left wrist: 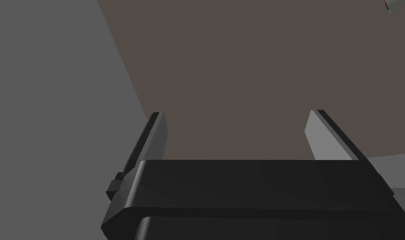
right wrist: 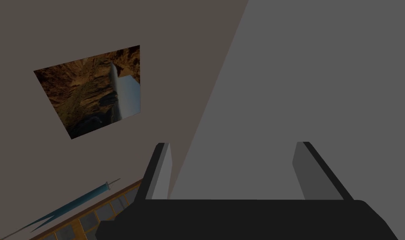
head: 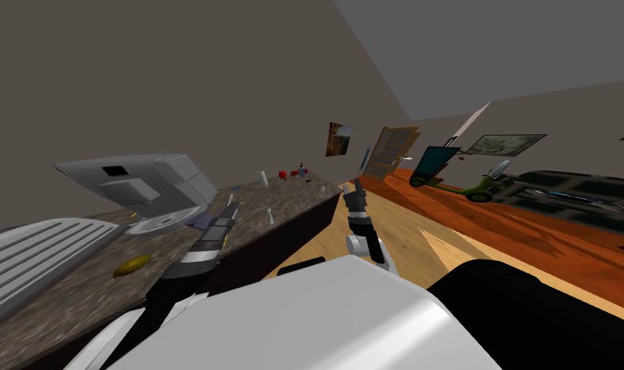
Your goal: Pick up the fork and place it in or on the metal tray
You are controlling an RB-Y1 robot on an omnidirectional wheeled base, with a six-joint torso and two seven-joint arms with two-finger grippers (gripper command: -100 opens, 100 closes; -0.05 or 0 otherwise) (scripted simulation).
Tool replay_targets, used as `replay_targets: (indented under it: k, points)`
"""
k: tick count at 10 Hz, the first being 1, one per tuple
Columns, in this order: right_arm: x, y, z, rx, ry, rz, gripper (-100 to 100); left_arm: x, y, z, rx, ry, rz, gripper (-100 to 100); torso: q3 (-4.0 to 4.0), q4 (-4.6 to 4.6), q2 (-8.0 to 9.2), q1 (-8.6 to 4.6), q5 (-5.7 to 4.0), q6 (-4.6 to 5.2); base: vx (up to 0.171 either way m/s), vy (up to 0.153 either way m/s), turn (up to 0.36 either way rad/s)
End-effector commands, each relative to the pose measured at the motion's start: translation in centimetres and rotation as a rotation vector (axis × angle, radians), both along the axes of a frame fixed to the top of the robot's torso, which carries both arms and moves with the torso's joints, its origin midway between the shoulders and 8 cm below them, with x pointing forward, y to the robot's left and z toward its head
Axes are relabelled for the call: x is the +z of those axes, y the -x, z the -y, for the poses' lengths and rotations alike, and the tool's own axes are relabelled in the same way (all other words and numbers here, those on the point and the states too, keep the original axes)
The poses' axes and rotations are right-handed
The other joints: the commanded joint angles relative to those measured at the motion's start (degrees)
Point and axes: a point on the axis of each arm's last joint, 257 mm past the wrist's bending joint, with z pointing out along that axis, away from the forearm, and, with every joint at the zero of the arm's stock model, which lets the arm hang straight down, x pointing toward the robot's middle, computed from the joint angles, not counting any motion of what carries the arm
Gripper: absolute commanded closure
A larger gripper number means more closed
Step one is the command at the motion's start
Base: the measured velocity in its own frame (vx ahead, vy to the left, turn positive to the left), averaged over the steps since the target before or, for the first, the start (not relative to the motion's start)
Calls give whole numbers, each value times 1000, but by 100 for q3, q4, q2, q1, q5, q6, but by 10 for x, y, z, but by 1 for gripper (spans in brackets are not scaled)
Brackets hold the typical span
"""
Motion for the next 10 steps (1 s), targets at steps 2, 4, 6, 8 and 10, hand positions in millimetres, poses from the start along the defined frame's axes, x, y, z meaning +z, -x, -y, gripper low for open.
replay_targets:
  k: [2, 4, 6, 8, 10]
  points:
    - [0, 0, 0, 0, 0, 0, 0, -37, 1, -17, 48, -109, -118, -100, 0, 0, 0, -1, 0, 0, -3, 3, -93]
    - [0, 0, 0, 0, 0, 0, 0, -64, 4, -32, 81, -186, -205, -100, -1, 0, -3, -4, -1, 0, 3, -4, -91]
    - [0, 0, 0, 0, 0, 0, 0, -91, 9, -50, 110, -255, -291, -100, -3, -1, -6, -7, -2, 0, 13, -16, -116]
    - [0, 0, 0, 0, 0, 0, 0, -116, 15, -69, 137, -312, -377, -100, -7, -2, -12, -10, -2, 1, 28, -21, -143]
    - [0, 0, 0, 0, 0, 0, 0, -129, 19, -78, 149, -339, -421, -100, -8, -3, -13, -11, -3, -1, 22, -24, -77]
